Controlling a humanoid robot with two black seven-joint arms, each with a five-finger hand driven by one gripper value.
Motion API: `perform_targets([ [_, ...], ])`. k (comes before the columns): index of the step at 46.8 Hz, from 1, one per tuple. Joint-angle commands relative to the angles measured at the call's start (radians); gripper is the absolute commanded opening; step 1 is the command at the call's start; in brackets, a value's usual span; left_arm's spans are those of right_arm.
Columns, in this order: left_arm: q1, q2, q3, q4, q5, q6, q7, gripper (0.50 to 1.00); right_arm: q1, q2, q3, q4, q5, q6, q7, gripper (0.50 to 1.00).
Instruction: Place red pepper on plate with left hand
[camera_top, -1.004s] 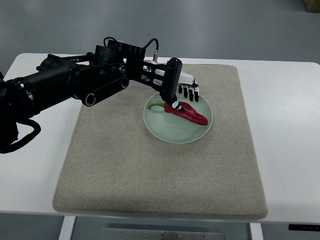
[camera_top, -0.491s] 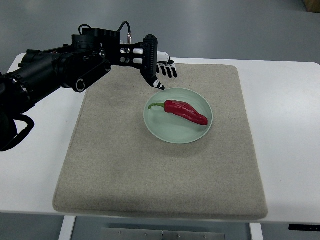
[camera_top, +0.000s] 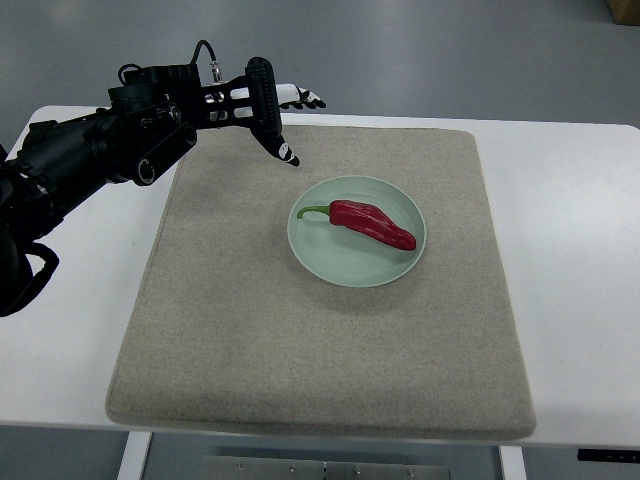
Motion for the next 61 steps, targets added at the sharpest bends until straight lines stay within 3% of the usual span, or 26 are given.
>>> perform_targets([
  [1,0.001,0.001,-0.002,0.036,-0.055,0.011,0.000,0.992,0.000,0.000,0.000,0.000,0.000,0.000,0.000,0.932],
  [15,0.004,-0.002,-0.006,0.142,-0.351,0.032,0.002,0.992,0.001,0.000,0.000,0.000,0.000,0.000,0.000,0.932],
  [30,0.045,-0.016,-0.005,0.145,-0.879,0.241,0.060,0.992,0.000,0.000,0.000,0.000,0.000,0.000,0.001,0.932],
  [40,0.071,-0.031,-0.120,0.159,-1.086,0.271,0.106,0.992,0.000,0.000,0.000,0.000,0.000,0.000,0.001,0.932],
  [47,0.090,-0.032,-0.181,0.204,-1.213,0.229,0.105,0.992,0.001,0.000,-0.002,0.000,0.000,0.000,0.000,0.932],
  [61,0.127,-0.052,-0.214,0.276,-1.442,-0.038,0.083,0.992,0.000,0.000,0.000,0.000,0.000,0.000,0.000,0.932],
])
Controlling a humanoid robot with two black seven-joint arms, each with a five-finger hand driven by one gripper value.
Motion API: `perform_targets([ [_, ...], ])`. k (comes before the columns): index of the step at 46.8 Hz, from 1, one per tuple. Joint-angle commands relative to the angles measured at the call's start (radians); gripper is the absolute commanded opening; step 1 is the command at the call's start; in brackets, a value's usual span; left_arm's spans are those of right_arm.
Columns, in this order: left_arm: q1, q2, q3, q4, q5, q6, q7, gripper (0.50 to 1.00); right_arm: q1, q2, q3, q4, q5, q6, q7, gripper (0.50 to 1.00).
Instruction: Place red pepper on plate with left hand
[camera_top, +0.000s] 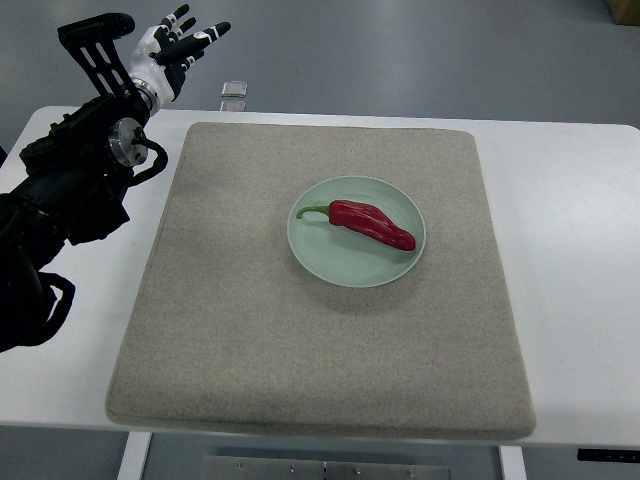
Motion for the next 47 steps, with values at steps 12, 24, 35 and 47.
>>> perform_targets([
  [12,0.017,-0.005,-0.002,0.044,-0.162,-0.184,-0.033,0.992,0.001,0.000,0.000,0.000,0.000,0.000,0.001,0.932],
  [24,0.050,-0.013,0.006,0.049,-0.208,-0.262,-0.059,0.992,-0.001,0.000,0.000,0.000,0.000,0.000,0.001,0.932],
  [35,0.053,-0.011,0.003,0.038,-0.207,-0.261,-0.062,0.992,0.001,0.000,0.000,0.000,0.000,0.000,-0.001,0.932],
  [47,0.047,-0.008,0.004,0.035,-0.207,-0.259,-0.062,0.992,0.001,0.000,0.000,0.000,0.000,0.000,0.001,0.932],
])
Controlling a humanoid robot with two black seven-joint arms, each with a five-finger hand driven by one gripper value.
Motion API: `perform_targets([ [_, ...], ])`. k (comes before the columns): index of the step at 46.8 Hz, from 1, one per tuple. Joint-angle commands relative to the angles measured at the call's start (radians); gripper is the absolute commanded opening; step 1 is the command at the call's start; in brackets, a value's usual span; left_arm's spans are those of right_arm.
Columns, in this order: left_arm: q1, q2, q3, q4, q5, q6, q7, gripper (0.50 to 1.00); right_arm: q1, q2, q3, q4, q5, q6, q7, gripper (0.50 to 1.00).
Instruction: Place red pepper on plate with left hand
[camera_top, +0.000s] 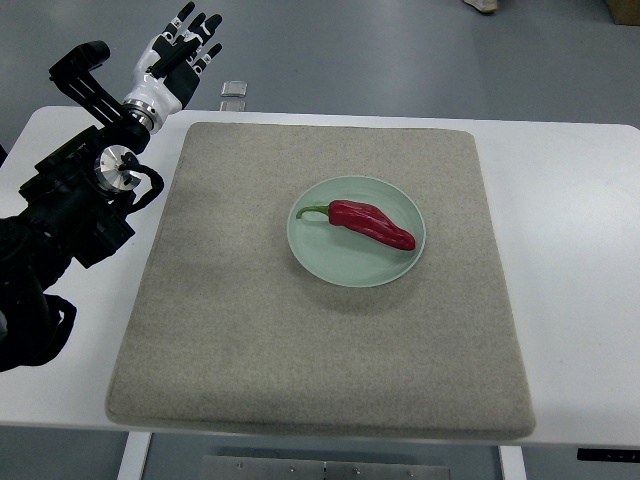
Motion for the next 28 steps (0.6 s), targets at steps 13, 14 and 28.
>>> perform_targets([
  [13,-0.009,0.009,0.002,-0.001,0.001,0.000,0.002,0.992,-0.001,0.000,0.000,0.000,0.000,0.000,-0.001,0.932],
  [14,-0.010,0.009,0.002,-0.001,0.001,0.000,0.000,0.992,-0.001,0.000,0.000,0.000,0.000,0.000,-0.001,0.932],
  [28,-0.034,0.009,0.000,-0.001,0.001,0.006,0.002,0.992,-0.001,0.000,0.000,0.038,-0.005,0.026,-0.001,0.932],
])
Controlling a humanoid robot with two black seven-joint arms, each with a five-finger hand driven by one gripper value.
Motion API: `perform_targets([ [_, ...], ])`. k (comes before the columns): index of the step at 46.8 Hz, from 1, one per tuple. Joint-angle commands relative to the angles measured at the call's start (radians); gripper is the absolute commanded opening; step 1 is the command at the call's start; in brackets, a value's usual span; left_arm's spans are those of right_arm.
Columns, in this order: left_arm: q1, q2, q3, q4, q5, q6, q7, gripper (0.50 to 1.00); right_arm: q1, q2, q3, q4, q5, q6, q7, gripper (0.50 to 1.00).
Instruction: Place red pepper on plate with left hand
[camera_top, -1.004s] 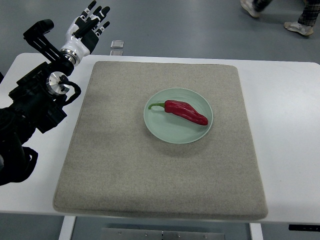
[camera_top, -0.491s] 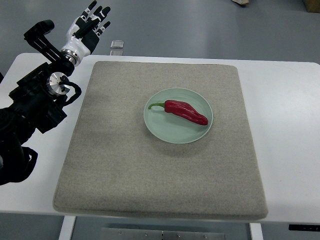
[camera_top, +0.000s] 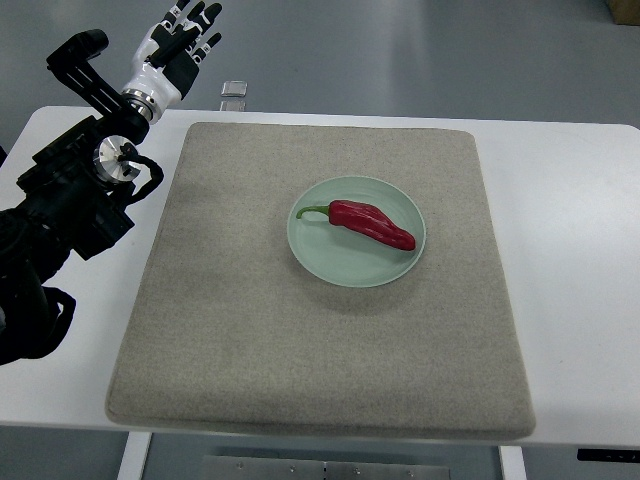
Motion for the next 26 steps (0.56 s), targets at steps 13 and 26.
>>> perform_targets([
  [13,0.005,0.010,0.000,0.000,0.002,0.000,0.000,0.992,0.000,0.000,0.000,0.034,0.000,0.041,0.002,0.932],
  [26,0.006,0.009,0.000,0.000,0.002,0.018,0.002,0.992,-0.002,0.000,-0.003,0.051,-0.008,0.153,-0.002,0.932],
])
